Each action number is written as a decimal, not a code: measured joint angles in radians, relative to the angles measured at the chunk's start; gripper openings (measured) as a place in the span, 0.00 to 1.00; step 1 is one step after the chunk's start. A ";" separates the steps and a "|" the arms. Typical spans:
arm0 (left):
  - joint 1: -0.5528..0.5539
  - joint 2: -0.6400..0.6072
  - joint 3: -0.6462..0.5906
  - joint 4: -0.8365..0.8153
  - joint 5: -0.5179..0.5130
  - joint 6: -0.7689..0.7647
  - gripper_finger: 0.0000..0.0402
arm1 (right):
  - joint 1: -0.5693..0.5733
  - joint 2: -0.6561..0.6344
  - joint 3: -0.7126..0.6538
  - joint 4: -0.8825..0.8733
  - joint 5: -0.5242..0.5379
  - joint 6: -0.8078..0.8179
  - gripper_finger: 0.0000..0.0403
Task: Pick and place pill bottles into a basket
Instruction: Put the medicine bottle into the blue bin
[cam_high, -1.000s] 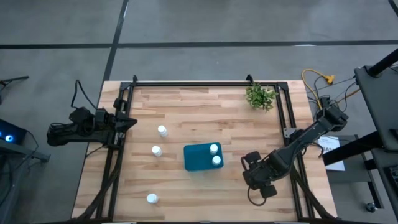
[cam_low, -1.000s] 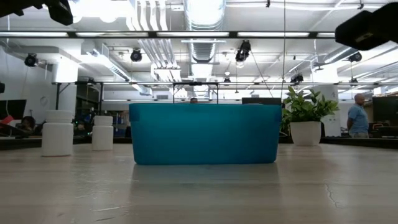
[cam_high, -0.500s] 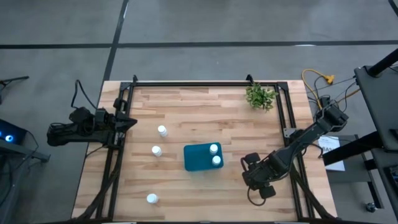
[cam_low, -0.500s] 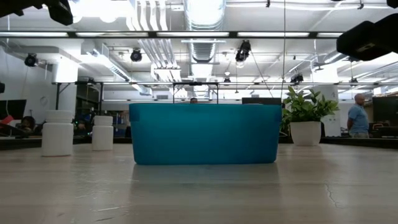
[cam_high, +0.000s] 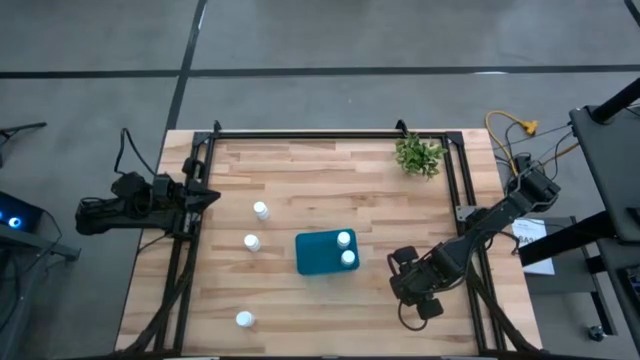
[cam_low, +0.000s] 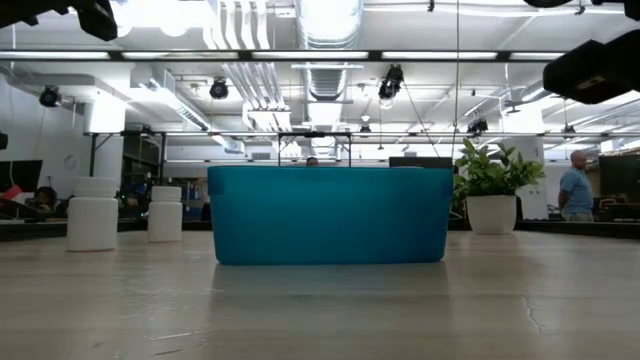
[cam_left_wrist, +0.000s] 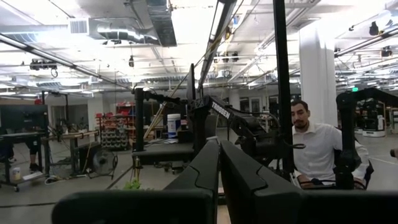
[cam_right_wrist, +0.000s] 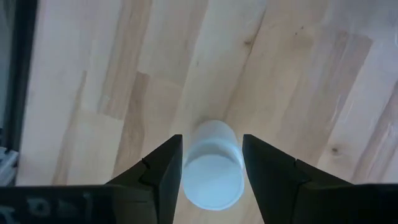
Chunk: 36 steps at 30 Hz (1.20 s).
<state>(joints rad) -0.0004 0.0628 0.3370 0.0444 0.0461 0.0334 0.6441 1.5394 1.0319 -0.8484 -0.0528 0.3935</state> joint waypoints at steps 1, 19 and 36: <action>0.000 0.000 0.000 0.000 0.000 0.000 0.00 | 0.000 0.000 0.004 0.002 0.000 0.000 0.39; 0.000 0.000 0.000 0.000 0.000 0.000 0.00 | -0.001 0.000 0.014 -0.044 -0.034 0.021 0.48; 0.000 0.000 0.000 0.000 0.000 0.000 0.00 | 0.000 -0.002 -0.042 -0.053 -0.033 0.053 0.66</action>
<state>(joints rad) -0.0003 0.0628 0.3372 0.0444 0.0462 0.0335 0.6437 1.5379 0.9896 -0.9012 -0.0860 0.4461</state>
